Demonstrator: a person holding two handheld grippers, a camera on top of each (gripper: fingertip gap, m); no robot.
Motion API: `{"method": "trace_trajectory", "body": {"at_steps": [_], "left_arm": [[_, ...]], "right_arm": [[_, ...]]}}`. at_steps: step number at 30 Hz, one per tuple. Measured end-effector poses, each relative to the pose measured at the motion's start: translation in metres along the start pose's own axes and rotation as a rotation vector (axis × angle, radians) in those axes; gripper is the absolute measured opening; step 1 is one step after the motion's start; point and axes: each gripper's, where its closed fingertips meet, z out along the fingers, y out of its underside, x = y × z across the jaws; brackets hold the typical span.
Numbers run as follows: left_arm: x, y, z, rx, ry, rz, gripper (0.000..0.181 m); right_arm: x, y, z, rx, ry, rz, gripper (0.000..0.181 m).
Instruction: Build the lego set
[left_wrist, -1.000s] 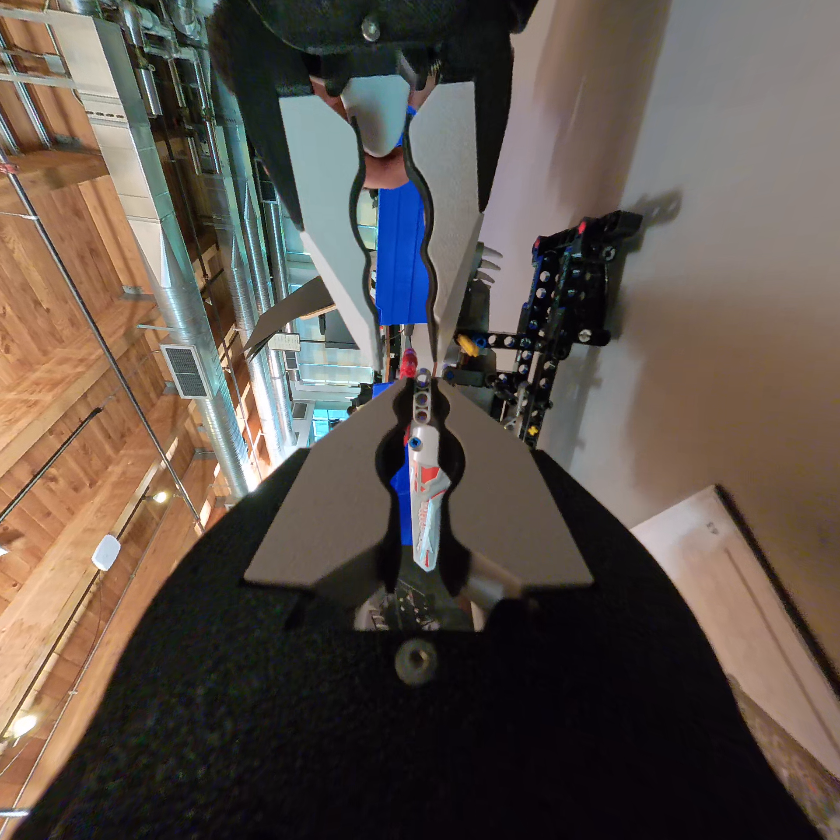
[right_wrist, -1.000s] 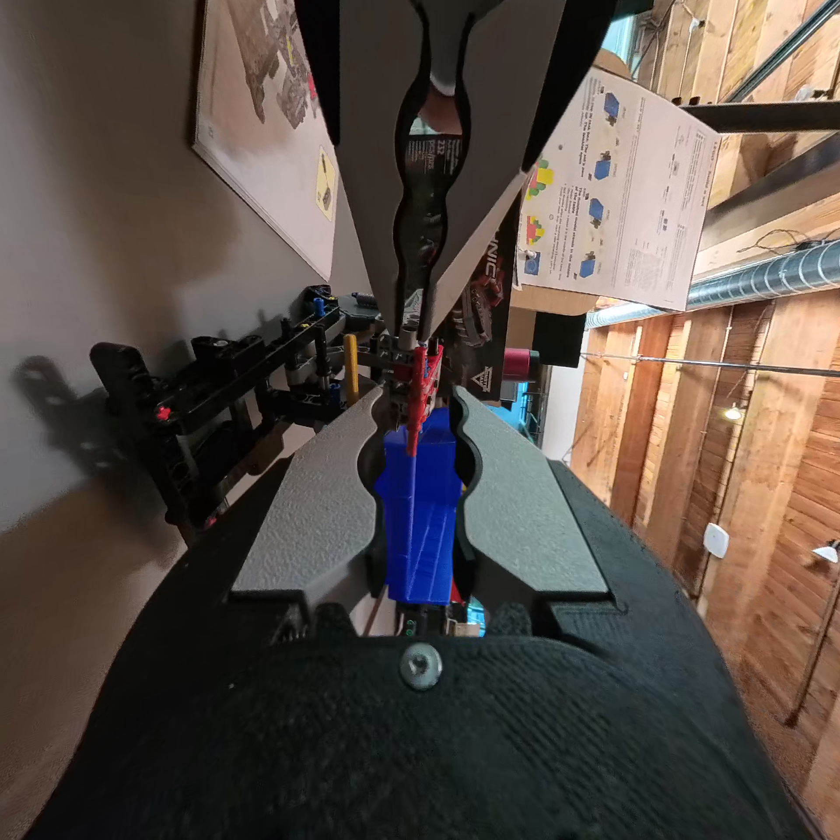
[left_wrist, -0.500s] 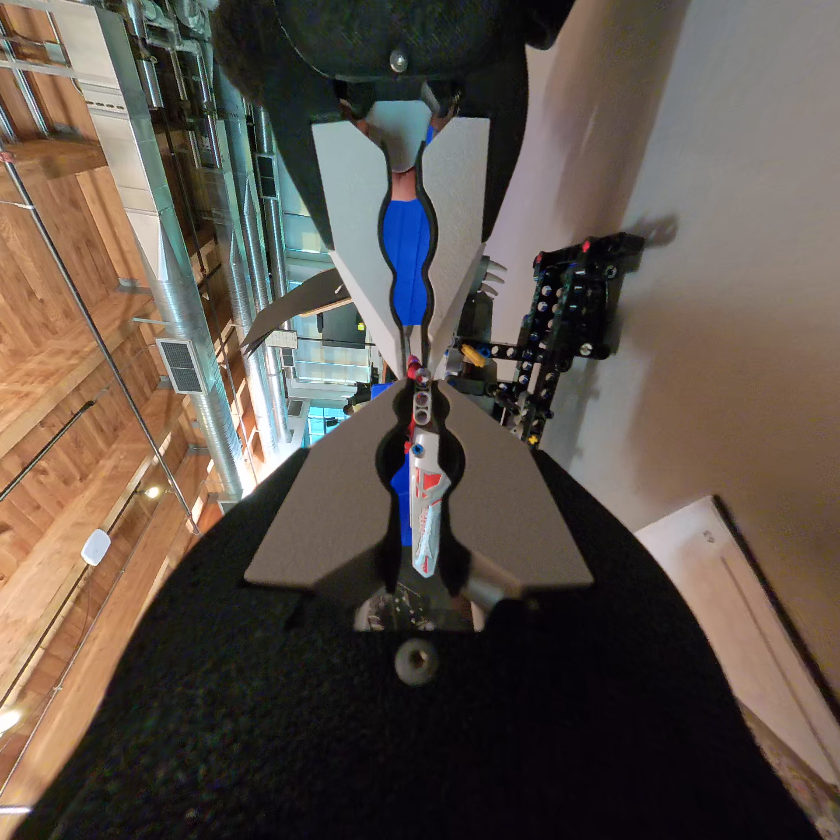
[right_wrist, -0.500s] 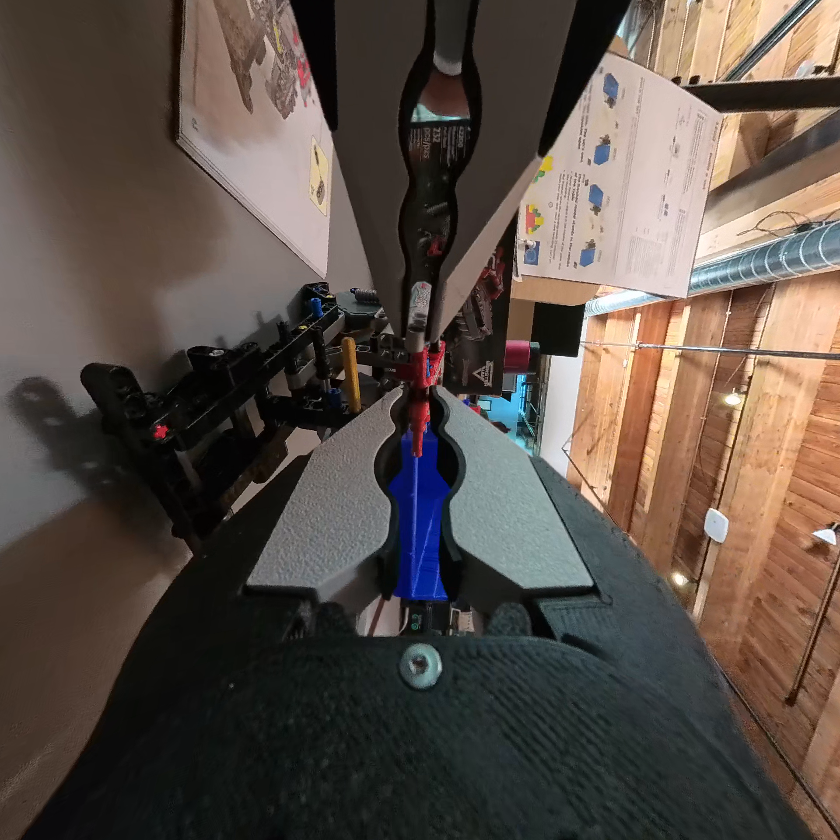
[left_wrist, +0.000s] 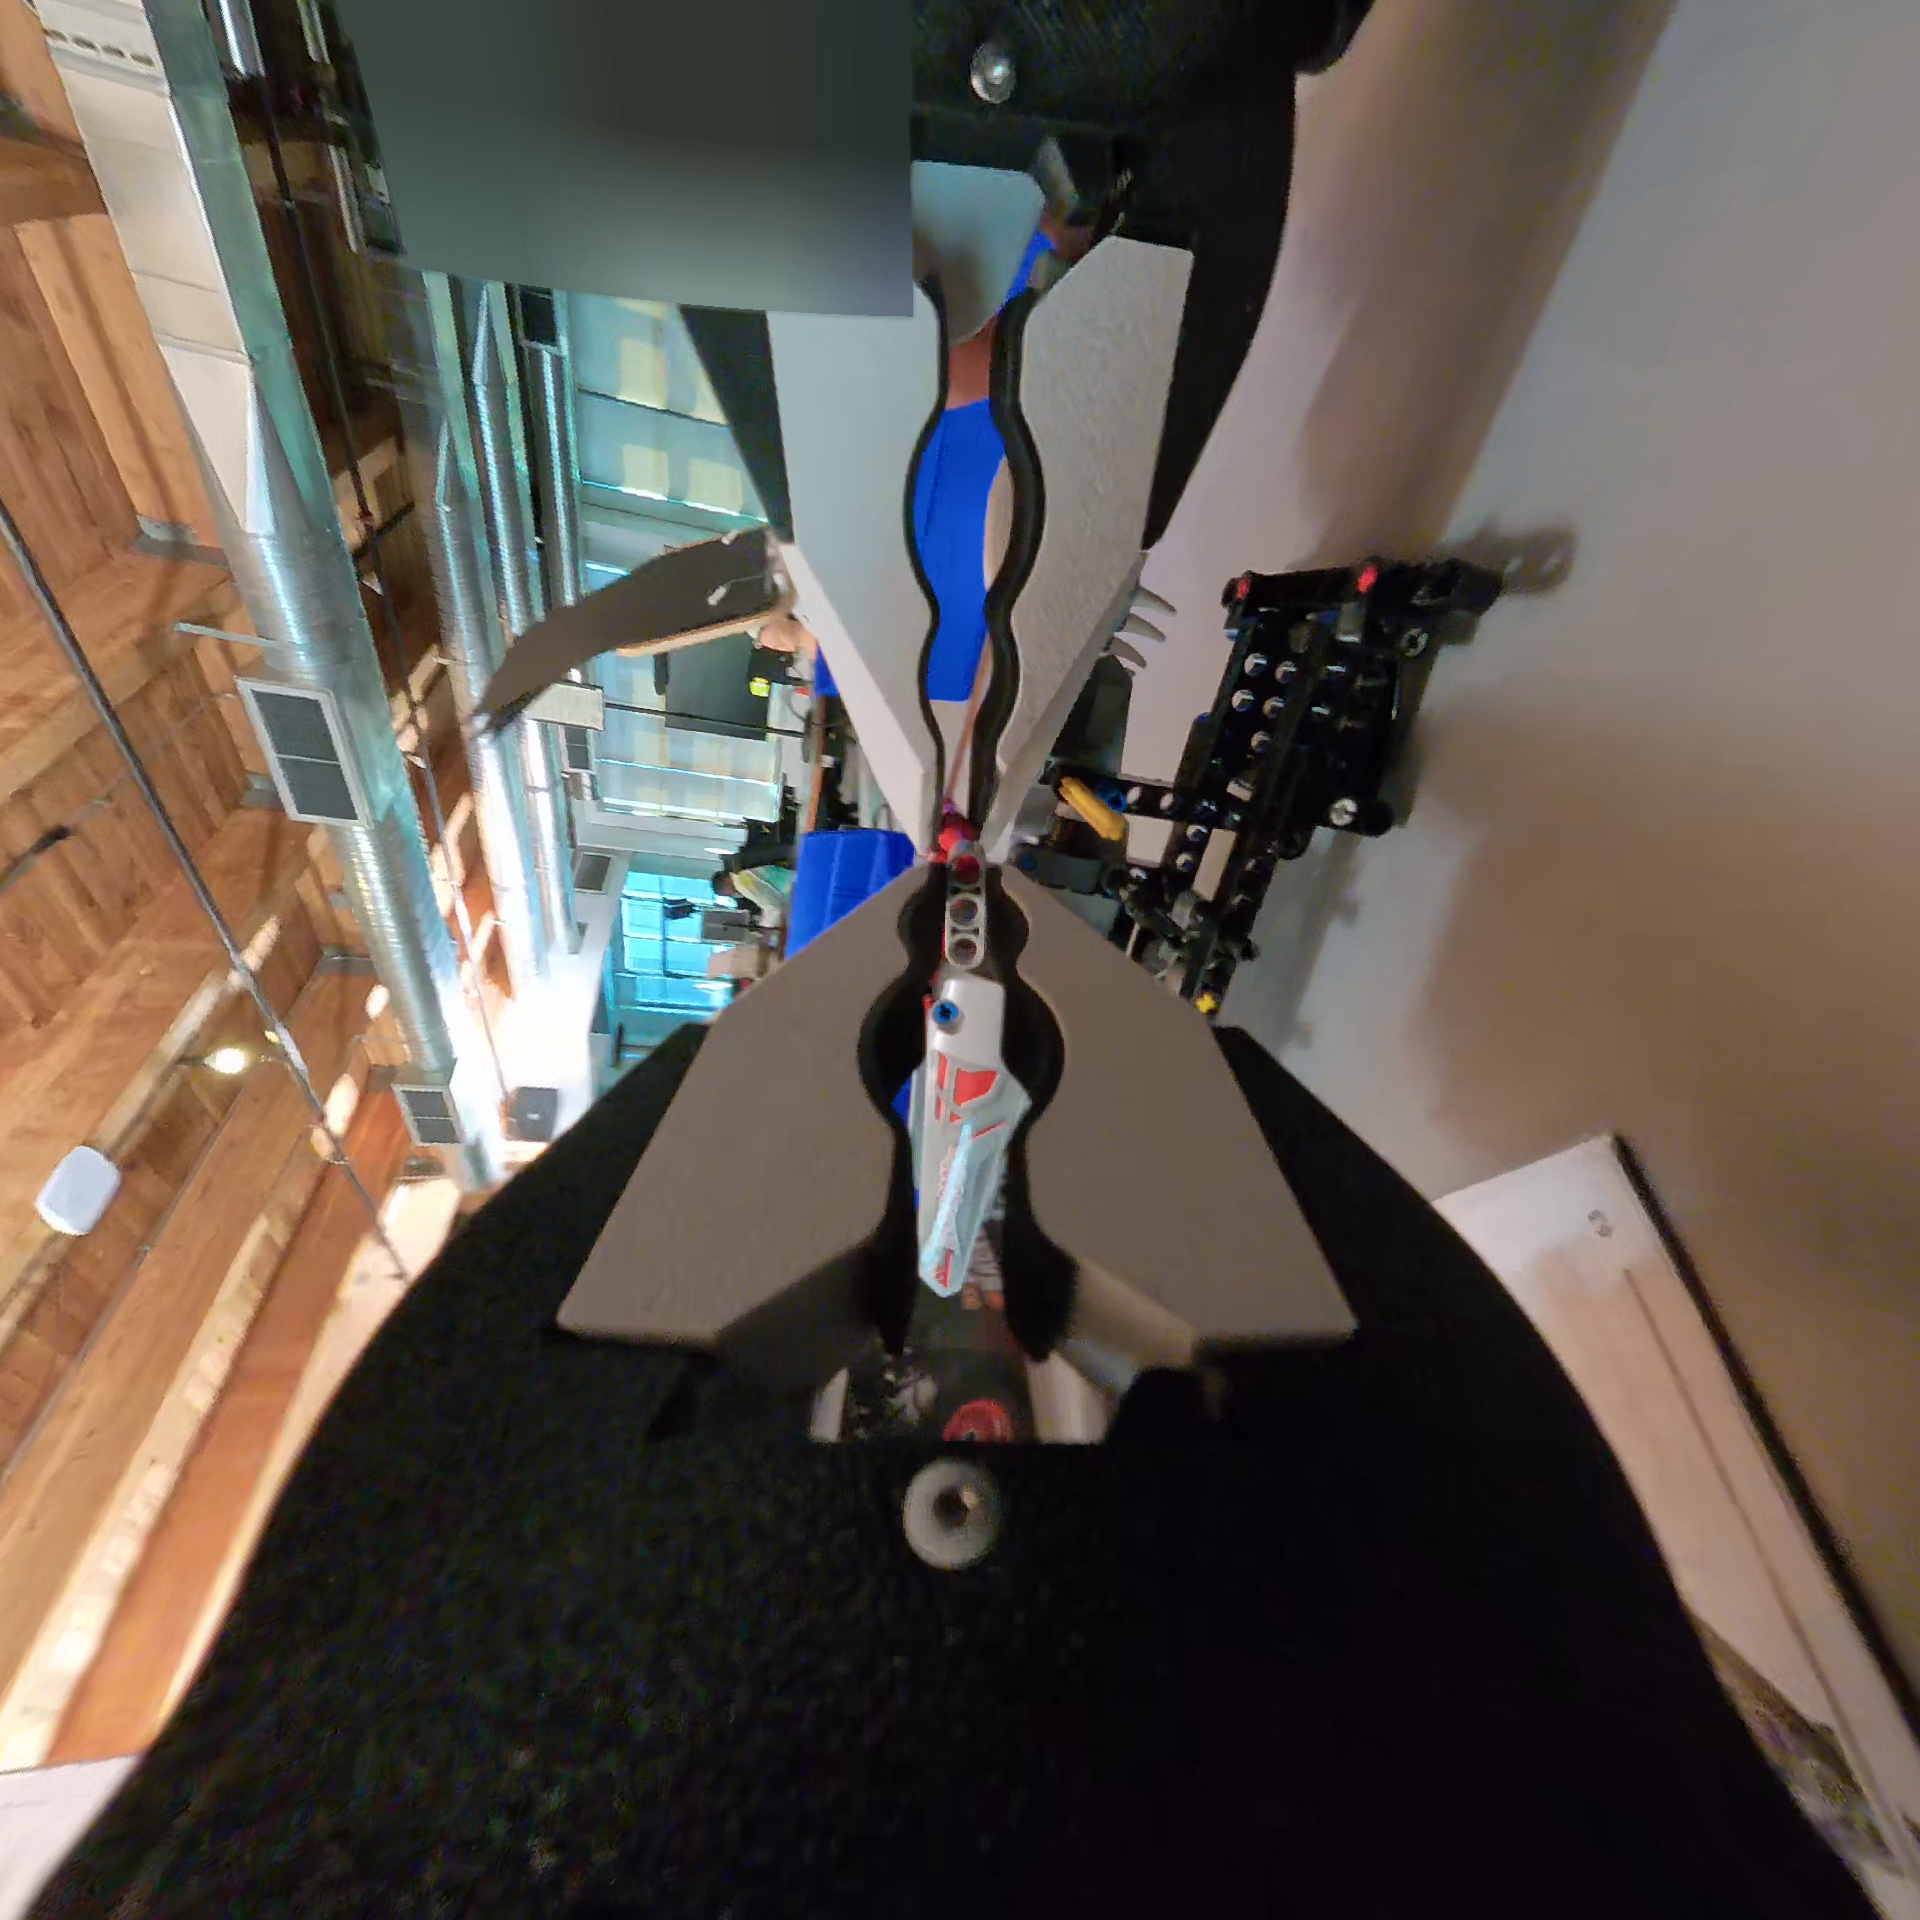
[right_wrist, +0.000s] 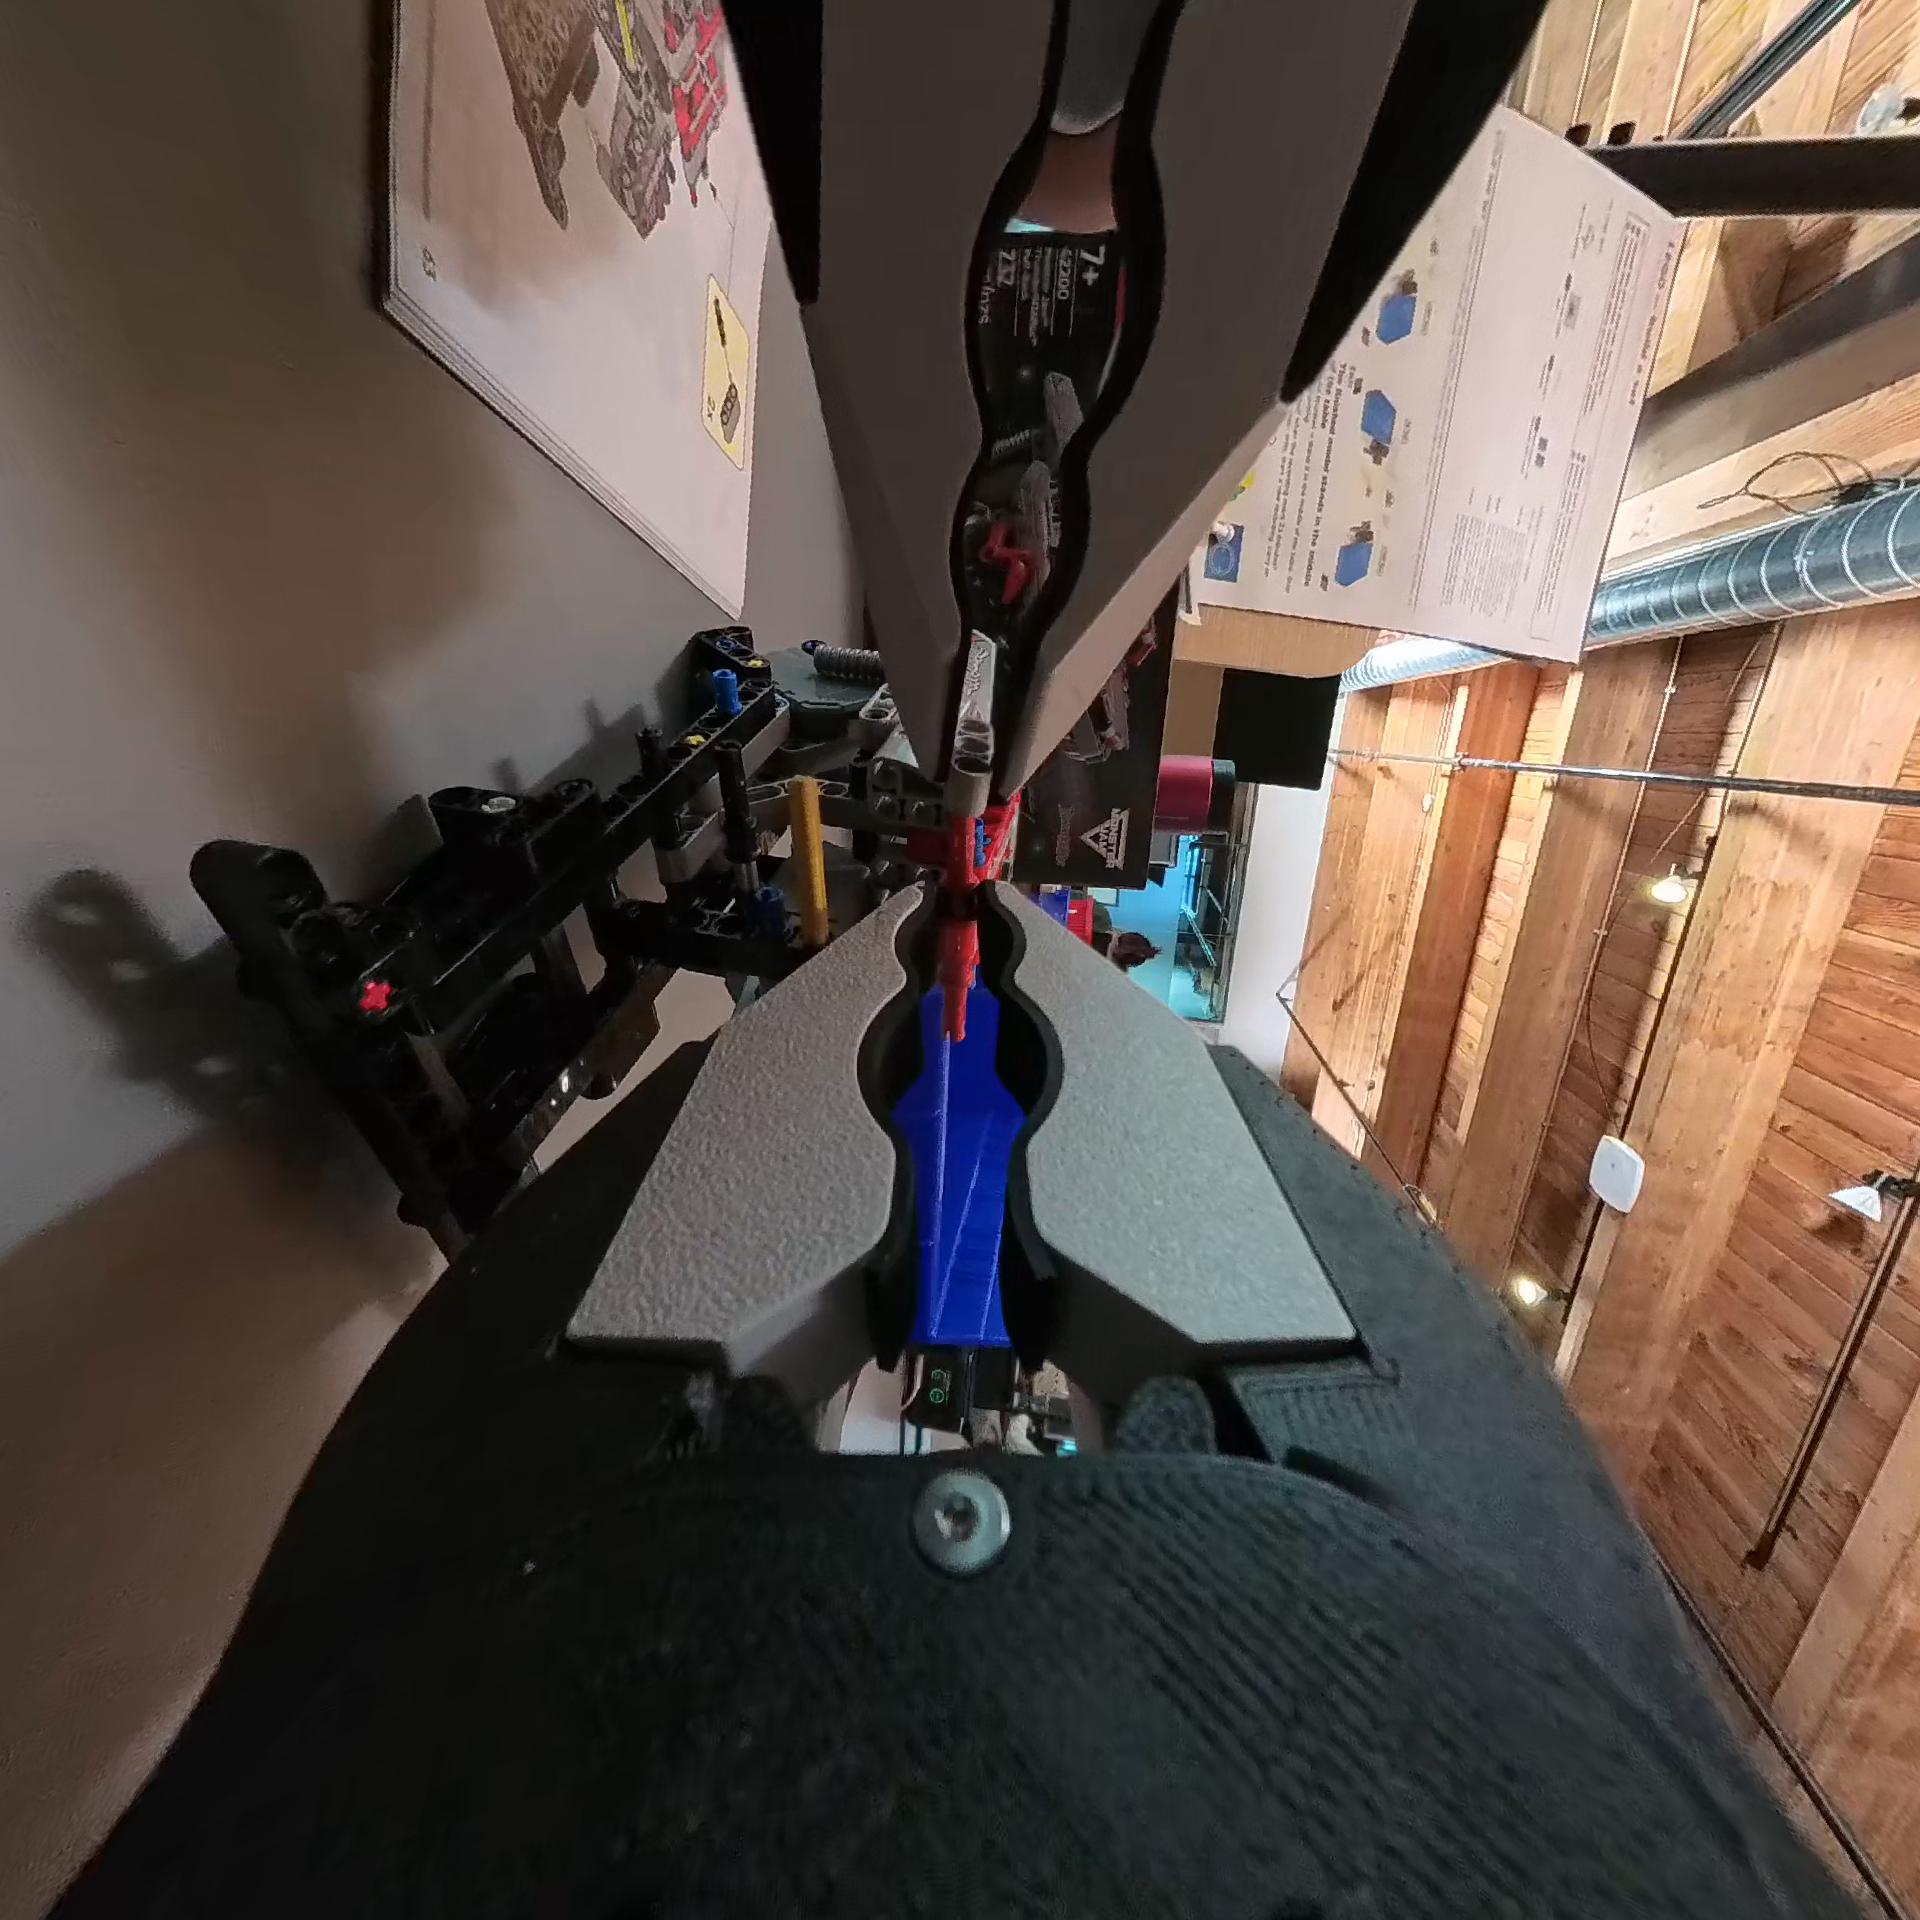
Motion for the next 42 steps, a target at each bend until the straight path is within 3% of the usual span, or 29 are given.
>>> {"method": "trace_trajectory", "body": {"at_steps": [2,6,11,14,18,23,31,35,38,40,42], "left_arm": [[-0.001,0.002,0.002,-0.007,0.023,-0.025,0.004],[-0.003,0.004,0.004,-0.056,-0.029,0.146,0.004],[-0.003,0.003,0.003,-0.09,-0.059,0.238,0.004],[-0.001,0.003,0.0,-0.102,-0.053,0.198,0.004],[0.001,0.002,-0.004,-0.089,-0.006,0.008,0.004],[0.003,0.002,-0.009,-0.151,-0.063,0.265,0.004],[0.004,0.002,-0.011,-0.183,0.035,0.016,0.004],[0.003,0.002,-0.011,-0.176,-0.03,0.255,0.004],[0.002,0.002,-0.012,-0.16,-0.052,0.33,0.004],[0.003,0.003,-0.011,-0.149,-0.051,0.316,0.004],[0.004,0.003,-0.011,-0.152,-0.016,0.158,0.004]], "right_arm": [[0.0,0.0,0.001,-0.004,0.002,0.006,0.004],[0.002,0.001,0.004,-0.037,-0.007,0.092,0.005],[0.002,0.002,0.006,-0.06,0.008,0.123,0.004],[0.002,0.003,0.008,-0.078,0.01,0.115,0.003],[0.002,0.004,0.008,-0.083,0.006,0.138,0.003],[0.003,0.005,0.01,-0.094,-0.005,0.141,0.003],[0.003,0.006,0.011,-0.102,-0.016,0.157,0.003],[0.003,0.006,0.011,-0.099,-0.022,0.167,0.003],[0.003,0.006,0.012,-0.095,-0.024,0.181,0.003],[0.003,0.006,0.012,-0.086,-0.029,0.198,0.003],[0.002,0.006,0.012,-0.086,-0.029,0.201,0.003]]}}
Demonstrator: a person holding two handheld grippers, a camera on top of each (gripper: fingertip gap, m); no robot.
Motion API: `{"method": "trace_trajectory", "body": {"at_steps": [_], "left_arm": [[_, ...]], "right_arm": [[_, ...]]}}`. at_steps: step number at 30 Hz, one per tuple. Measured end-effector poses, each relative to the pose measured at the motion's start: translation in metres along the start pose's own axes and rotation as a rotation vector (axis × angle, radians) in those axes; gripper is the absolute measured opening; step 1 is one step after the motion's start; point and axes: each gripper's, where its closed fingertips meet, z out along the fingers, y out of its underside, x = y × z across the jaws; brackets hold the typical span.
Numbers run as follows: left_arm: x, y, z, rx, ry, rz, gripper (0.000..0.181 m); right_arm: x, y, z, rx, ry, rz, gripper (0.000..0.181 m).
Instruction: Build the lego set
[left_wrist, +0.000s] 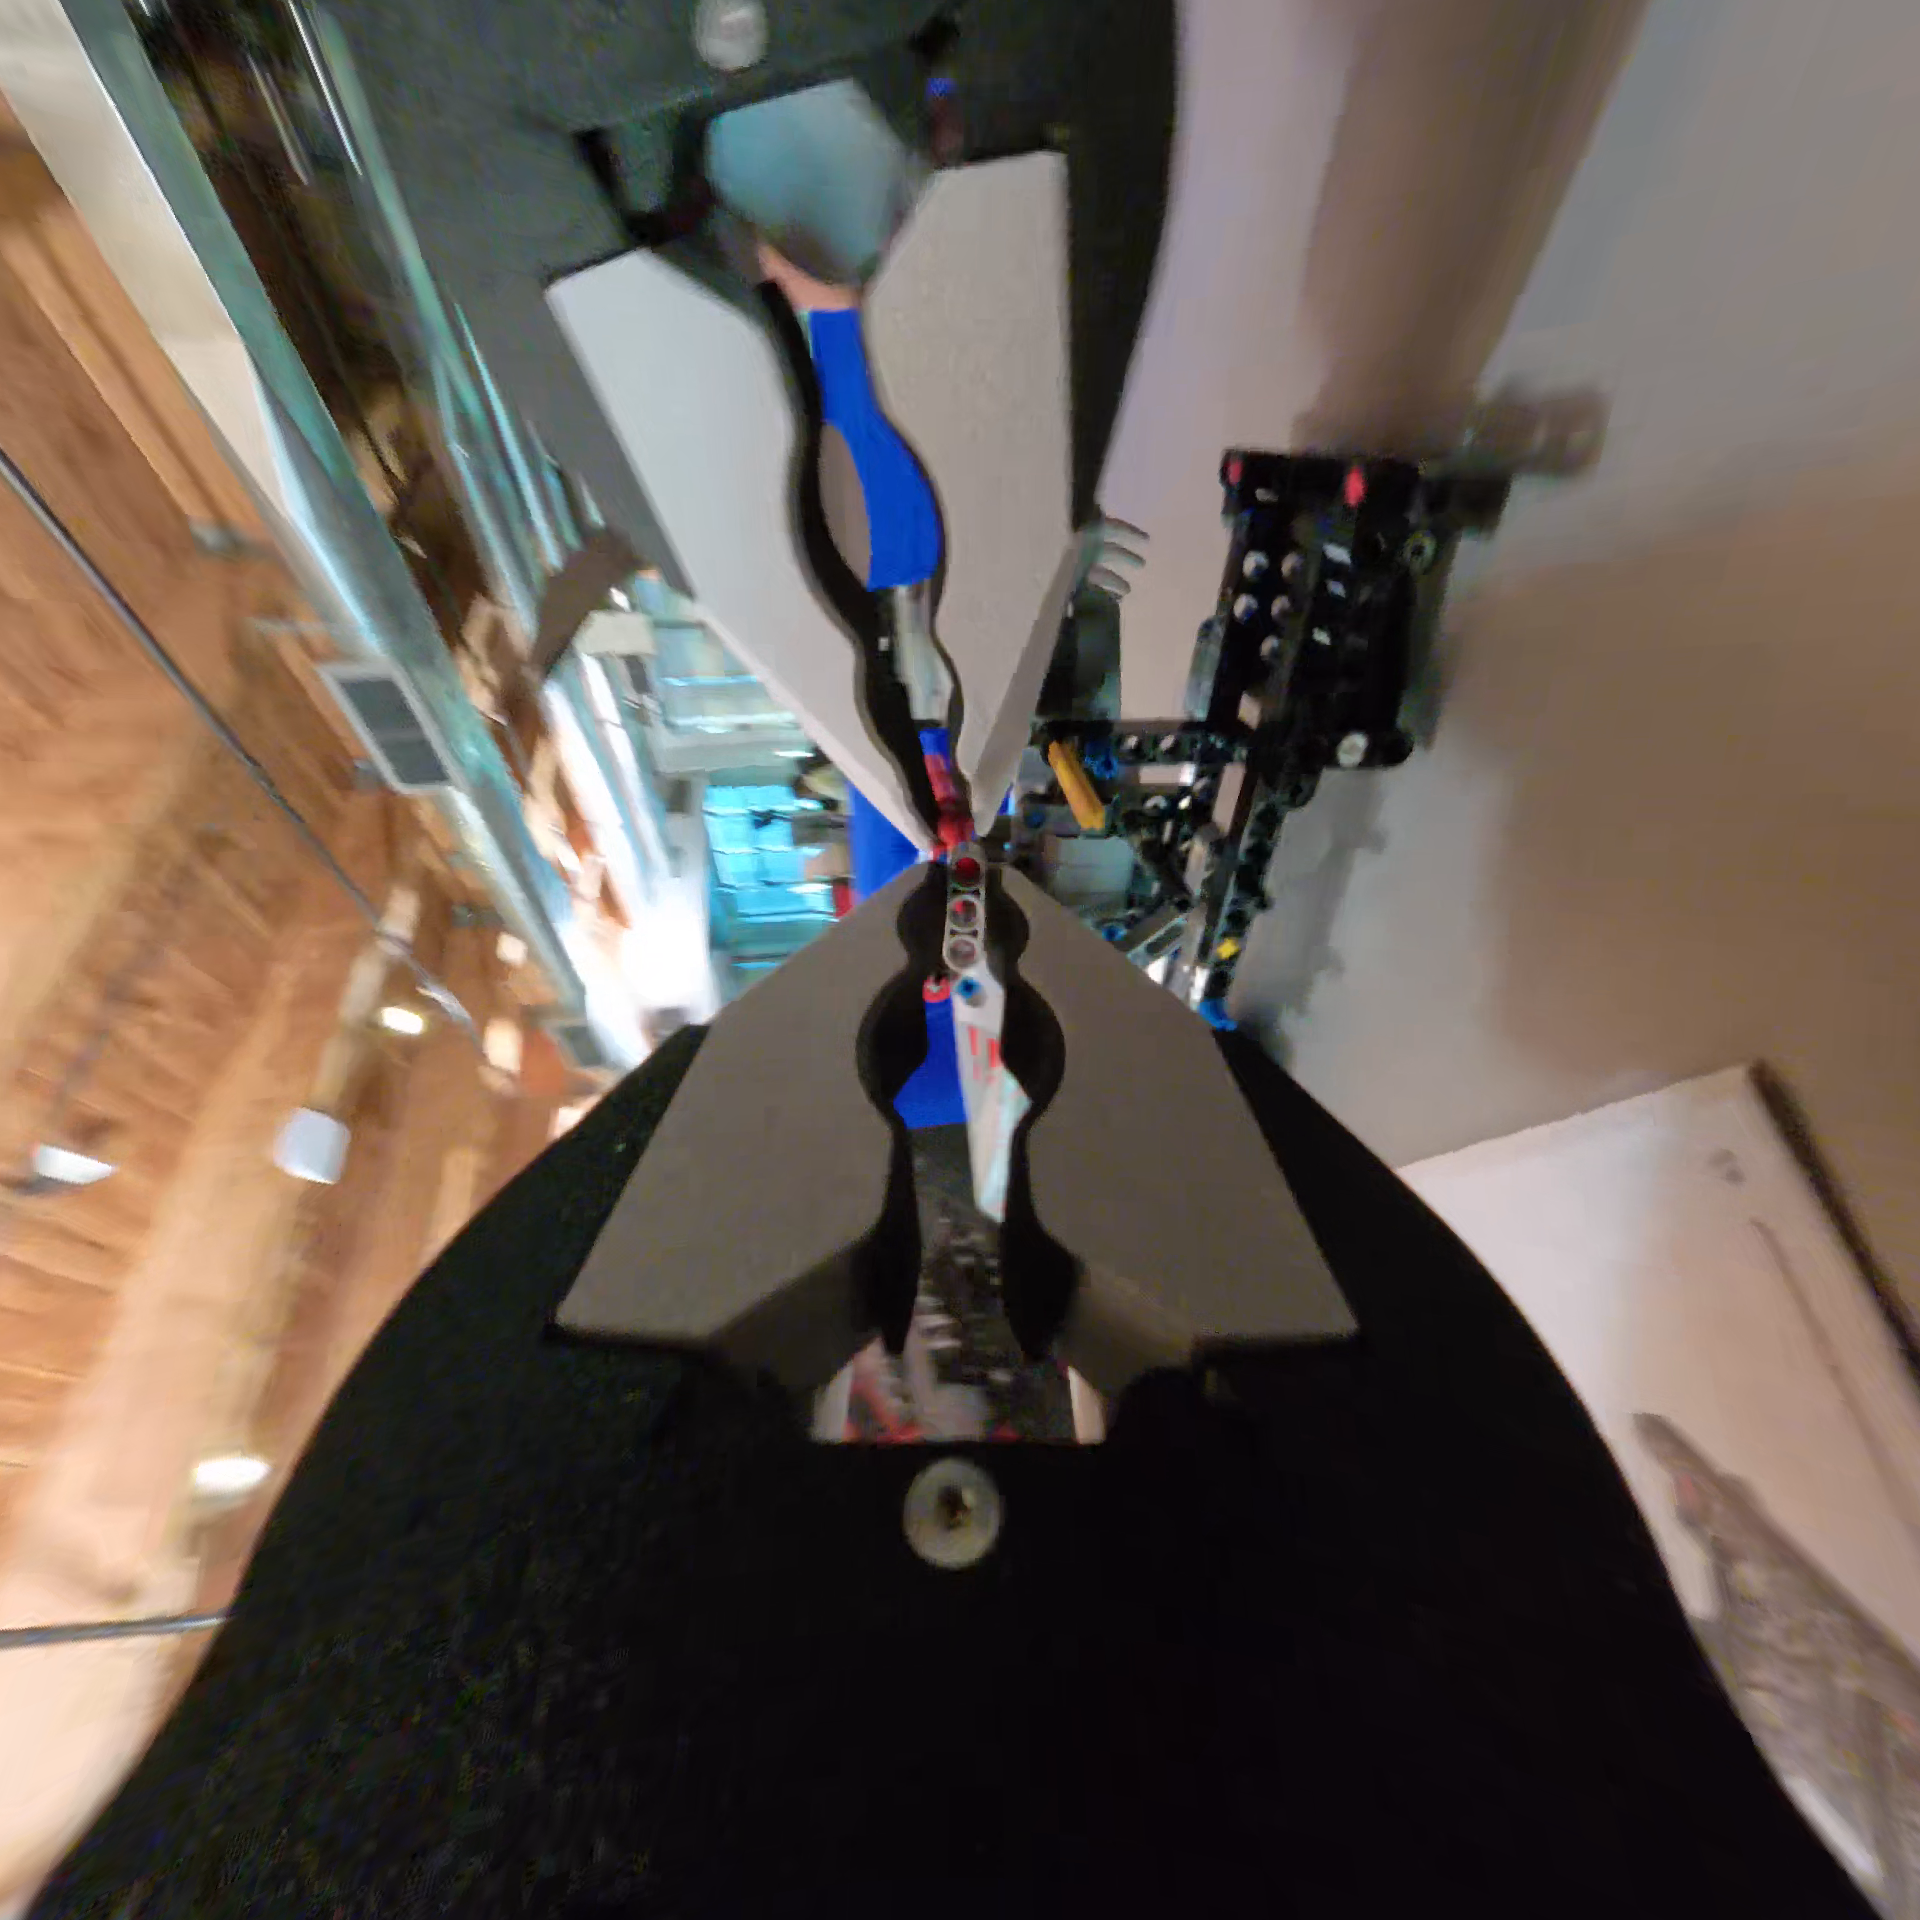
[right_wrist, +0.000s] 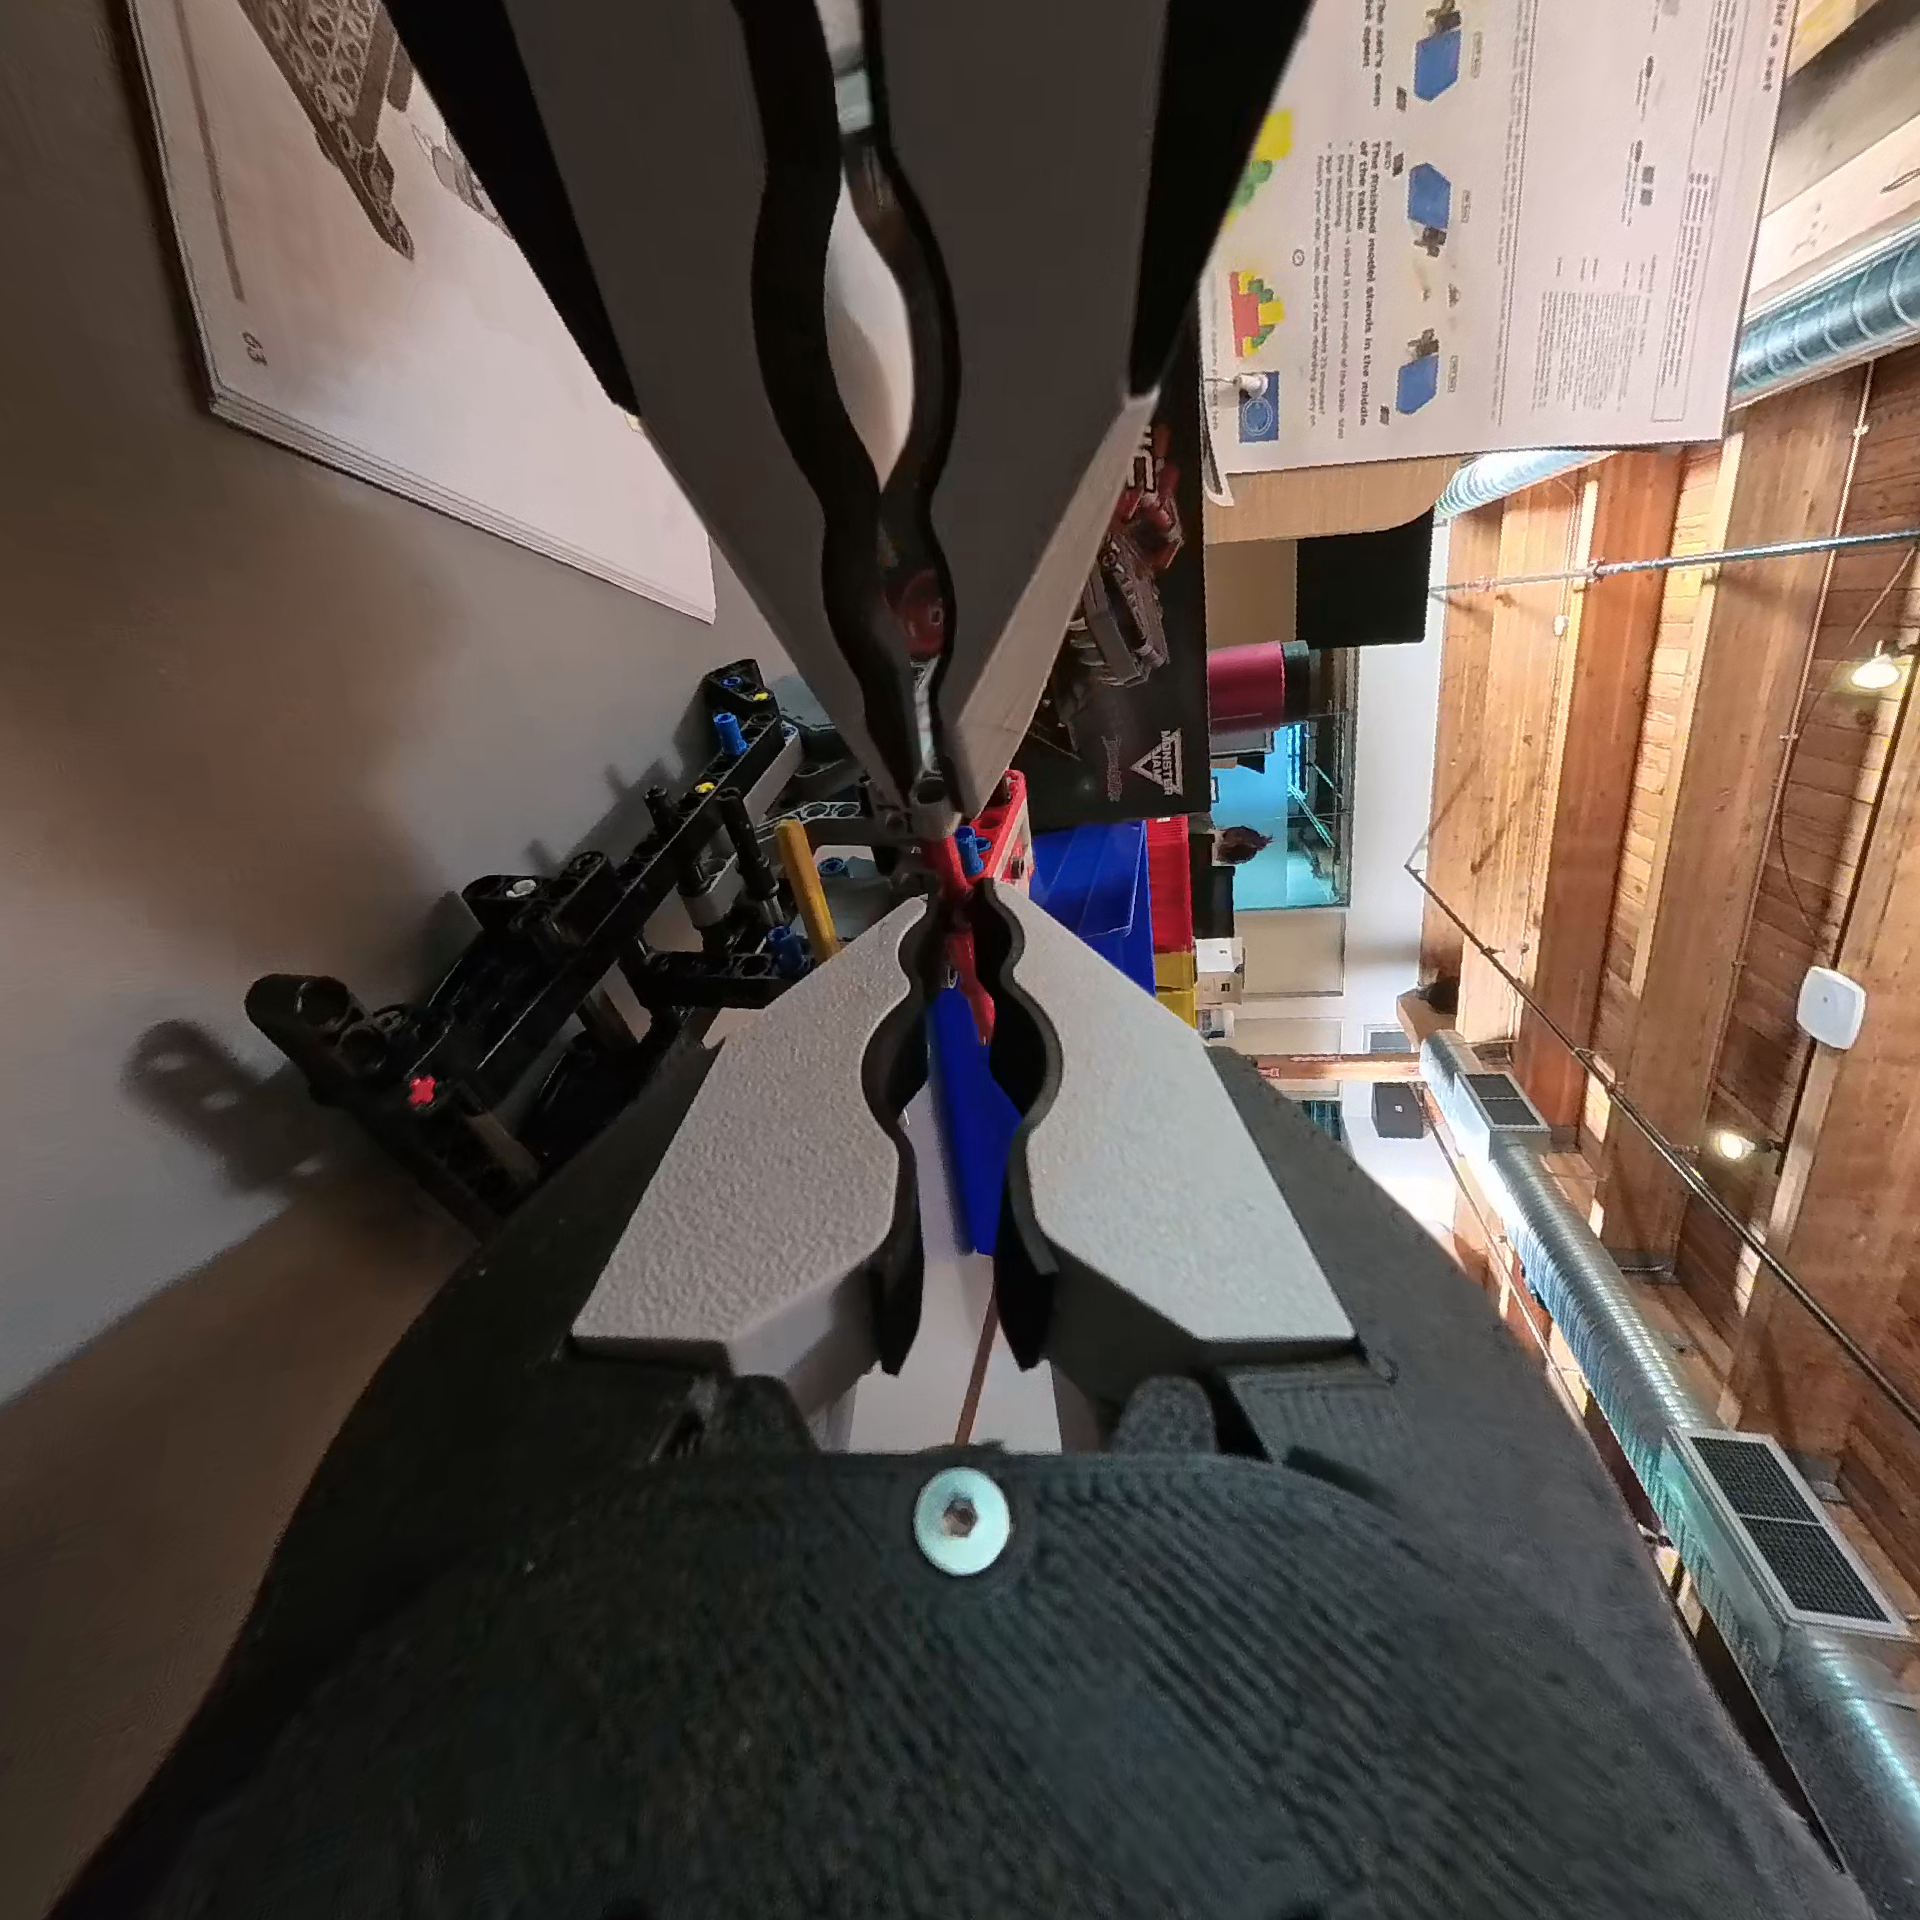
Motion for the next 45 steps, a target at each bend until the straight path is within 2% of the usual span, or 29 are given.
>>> {"method": "trace_trajectory", "body": {"at_steps": [2,4,5,8,13,15,18,20,21,24,26,29,32,35,38,41,43,45], "left_arm": [[0.001,0.0,0.0,0.02,0.065,-0.165,0.004],[0.001,0.0,0.0,0.043,0.095,-0.241,0.004],[0.001,0.0,0.0,0.047,0.085,-0.203,0.004],[0.0,0.0,0.0,0.024,-0.005,0.054,0.004],[-0.001,0.001,0.0,0.014,-0.045,0.195,0.004],[0.0,0.002,0.001,0.003,-0.049,0.147,0.004],[0.001,0.002,0.001,0.02,0.036,-0.155,0.004],[0.002,0.002,0.002,0.05,0.058,-0.227,0.004],[0.002,0.002,0.002,0.059,0.049,-0.213,0.004],[-0.001,0.003,0.003,0.04,-0.078,0.116,0.004],[0.0,0.004,0.005,0.027,-0.119,0.213,0.004],[-0.001,0.005,0.006,0.049,-0.099,0.177,0.004],[-0.002,0.007,0.007,0.038,-0.049,-0.027,0.004],[-0.005,0.006,0.01,0.04,-0.106,0.131,0.004],[-0.01,0.007,0.016,0.017,-0.172,0.187,0.005],[-0.009,0.006,0.02,0.019,-0.174,0.152,0.006],[-0.008,0.004,0.021,0.039,-0.146,0.08,0.012],[-0.01,0.003,0.022,0.069,-0.112,-0.01,0.019]], "right_arm": [[0.0,0.0,0.0,0.002,-0.002,0.003,0.003],[0.0,0.0,0.0,0.008,-0.006,0.021,0.003],[0.0,0.0,0.0,0.007,-0.006,0.021,0.003],[0.0,-0.001,0.0,0.006,-0.008,0.025,0.003],[0.0,0.0,0.0,0.008,-0.01,0.041,0.002],[0.0,0.0,0.001,0.007,-0.014,0.054,0.002],[-0.001,0.0,0.001,0.006,-0.015,0.058,0.002],[0.0,0.001,0.0,0.011,-0.015,0.072,0.002],[0.0,0.001,0.001,0.011,-0.015,0.074,0.002],[0.0,0.001,0.001,0.015,-0.011,0.078,0.002],[0.0,0.002,0.001,0.011,-0.012,0.073,0.001],[0.0,0.002,0.001,0.014,-0.011,0.074,0.002],[-0.001,-0.002,0.002,0.028,-0.01,0.076,0.003],[0.003,-0.002,0.0,0.041,0.031,0.071,0.003],[0.004,0.003,0.001,0.041,0.011,0.086,0.004],[0.005,0.003,0.002,0.062,0.017,0.067,0.005],[0.006,0.004,0.0,0.085,0.001,0.097,0.014],[0.012,0.004,-0.009,0.138,-0.03,0.186,0.031]]}}
